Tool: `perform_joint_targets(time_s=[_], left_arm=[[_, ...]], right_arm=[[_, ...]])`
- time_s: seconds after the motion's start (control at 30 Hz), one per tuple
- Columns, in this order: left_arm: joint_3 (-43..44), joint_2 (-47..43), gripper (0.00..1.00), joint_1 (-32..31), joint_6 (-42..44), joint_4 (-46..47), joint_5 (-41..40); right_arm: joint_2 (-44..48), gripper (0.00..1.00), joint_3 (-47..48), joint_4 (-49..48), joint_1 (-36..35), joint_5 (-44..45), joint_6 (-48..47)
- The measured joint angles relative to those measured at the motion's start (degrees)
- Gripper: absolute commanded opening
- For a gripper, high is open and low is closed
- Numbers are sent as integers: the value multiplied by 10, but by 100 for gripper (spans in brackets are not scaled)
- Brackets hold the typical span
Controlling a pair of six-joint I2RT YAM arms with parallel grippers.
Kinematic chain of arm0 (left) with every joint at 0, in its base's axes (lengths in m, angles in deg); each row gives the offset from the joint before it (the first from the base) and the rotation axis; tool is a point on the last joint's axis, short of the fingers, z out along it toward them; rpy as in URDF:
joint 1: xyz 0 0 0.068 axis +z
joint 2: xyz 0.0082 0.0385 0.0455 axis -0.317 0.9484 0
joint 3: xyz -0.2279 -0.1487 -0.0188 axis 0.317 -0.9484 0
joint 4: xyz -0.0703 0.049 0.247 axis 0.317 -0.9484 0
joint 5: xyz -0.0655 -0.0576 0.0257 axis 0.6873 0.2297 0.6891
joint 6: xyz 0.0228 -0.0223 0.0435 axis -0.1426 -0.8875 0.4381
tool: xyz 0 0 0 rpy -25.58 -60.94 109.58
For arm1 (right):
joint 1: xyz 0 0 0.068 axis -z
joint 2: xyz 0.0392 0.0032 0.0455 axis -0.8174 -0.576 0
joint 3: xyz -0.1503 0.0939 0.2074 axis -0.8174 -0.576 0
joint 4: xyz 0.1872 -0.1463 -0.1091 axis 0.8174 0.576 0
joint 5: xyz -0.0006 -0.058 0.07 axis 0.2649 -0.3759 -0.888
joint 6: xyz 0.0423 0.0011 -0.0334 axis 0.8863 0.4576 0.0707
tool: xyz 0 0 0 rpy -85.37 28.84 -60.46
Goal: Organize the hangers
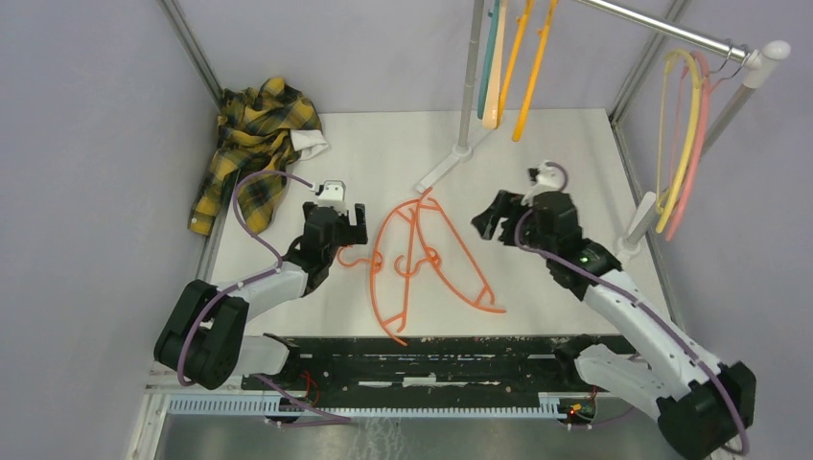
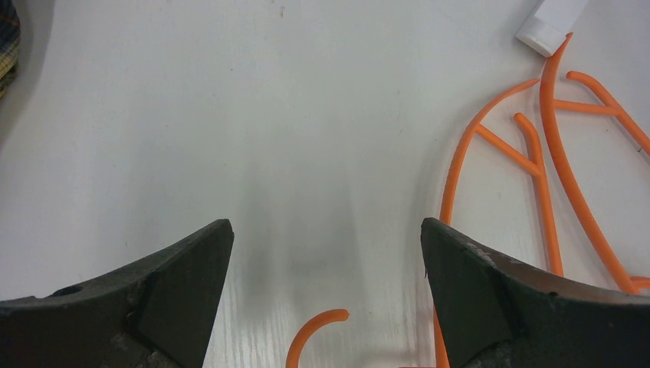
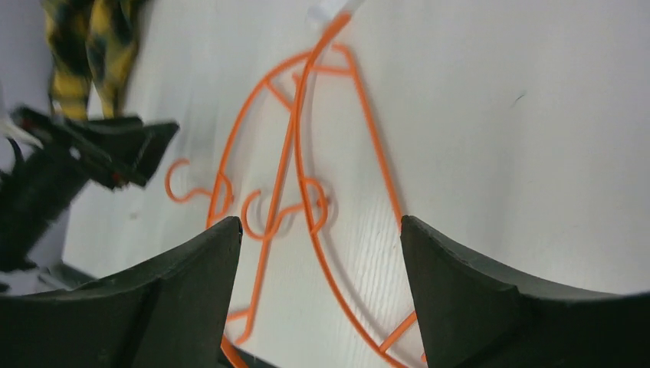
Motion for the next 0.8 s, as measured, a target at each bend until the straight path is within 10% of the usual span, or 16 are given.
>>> perform_joint_targets(time_s=[0.33,0.8], left_arm=[[0,5,99,0,0,0,0],[0,5,99,0,0,0,0]], right_arm=[[-268,76,-3,-12,-239,85,-70],[-355,54,-7,-56,-254,87,-97]])
